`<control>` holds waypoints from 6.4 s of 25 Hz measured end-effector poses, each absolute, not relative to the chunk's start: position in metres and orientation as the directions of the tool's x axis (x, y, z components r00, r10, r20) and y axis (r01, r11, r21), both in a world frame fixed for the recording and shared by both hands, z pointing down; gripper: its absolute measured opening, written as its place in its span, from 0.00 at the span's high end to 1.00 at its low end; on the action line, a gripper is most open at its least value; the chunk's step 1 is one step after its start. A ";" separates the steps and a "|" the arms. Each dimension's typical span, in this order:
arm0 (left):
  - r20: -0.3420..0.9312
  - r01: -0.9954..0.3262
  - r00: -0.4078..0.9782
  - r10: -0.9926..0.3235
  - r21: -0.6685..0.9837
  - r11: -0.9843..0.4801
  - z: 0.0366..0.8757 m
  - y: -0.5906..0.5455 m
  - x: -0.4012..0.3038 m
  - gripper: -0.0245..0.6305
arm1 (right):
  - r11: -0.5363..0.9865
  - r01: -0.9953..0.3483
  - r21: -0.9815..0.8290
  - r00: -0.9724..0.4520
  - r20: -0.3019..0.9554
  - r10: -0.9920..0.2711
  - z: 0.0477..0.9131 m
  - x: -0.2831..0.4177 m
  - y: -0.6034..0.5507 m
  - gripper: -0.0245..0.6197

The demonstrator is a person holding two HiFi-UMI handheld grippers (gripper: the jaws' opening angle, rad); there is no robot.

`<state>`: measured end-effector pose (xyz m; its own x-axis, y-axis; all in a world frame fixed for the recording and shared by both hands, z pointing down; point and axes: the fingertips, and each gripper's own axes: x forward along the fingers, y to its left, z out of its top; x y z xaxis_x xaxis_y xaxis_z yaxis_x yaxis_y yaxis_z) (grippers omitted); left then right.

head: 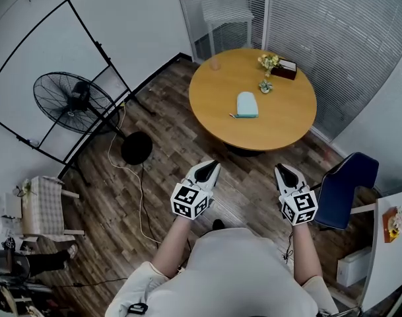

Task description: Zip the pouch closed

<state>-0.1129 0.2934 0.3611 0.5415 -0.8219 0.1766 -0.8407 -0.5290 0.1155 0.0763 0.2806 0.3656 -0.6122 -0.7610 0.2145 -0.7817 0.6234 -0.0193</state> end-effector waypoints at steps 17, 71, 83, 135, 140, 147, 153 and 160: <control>0.191 -0.798 0.602 -0.775 0.137 -0.586 0.373 0.275 -0.154 0.88 | 0.563 -0.826 -0.035 -0.555 0.227 -0.800 0.377 0.035 0.271 0.90; 0.313 -0.880 0.474 -0.823 0.185 -0.437 0.429 0.024 -0.105 0.88 | 0.703 -0.700 -0.127 -0.699 0.324 -0.638 0.443 0.077 -0.024 0.90; 0.349 -0.885 0.465 -0.814 0.202 -0.419 0.449 -0.026 -0.107 0.88 | 0.698 -0.698 -0.159 -0.699 0.362 -0.617 0.469 0.078 -0.072 0.90; 0.642 -0.349 0.751 -0.151 0.193 -0.917 0.703 -0.228 -0.135 0.88 | 0.479 -0.832 -0.279 -0.524 0.679 -0.514 0.704 -0.045 -0.194 0.90; 0.685 -0.316 0.722 -0.097 0.202 -0.927 0.733 -0.232 -0.125 0.88 | 0.488 -0.809 -0.327 -0.559 0.684 -0.469 0.739 -0.052 -0.199 0.90; 0.753 -0.212 0.658 -0.004 0.180 -0.960 0.777 -0.222 -0.118 0.87 | 0.476 -0.792 -0.383 -0.589 0.686 -0.427 0.773 -0.063 -0.199 0.90; 0.796 -0.117 0.603 0.062 0.166 -0.979 0.807 -0.216 -0.116 0.85 | 0.474 -0.781 -0.406 -0.602 0.691 -0.400 0.795 -0.069 -0.200 0.90; 0.841 -0.022 0.535 0.085 0.115 -0.993 0.829 -0.212 -0.115 0.84 | 0.471 -0.772 -0.427 -0.613 0.695 -0.375 0.812 -0.077 -0.200 0.90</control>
<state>-0.1146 -0.2117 0.8294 0.5349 0.0854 0.8406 -0.0217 -0.9932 0.1147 -0.0765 -0.1996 0.8124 -0.6134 -0.3747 0.6952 -0.7717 0.4712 -0.4270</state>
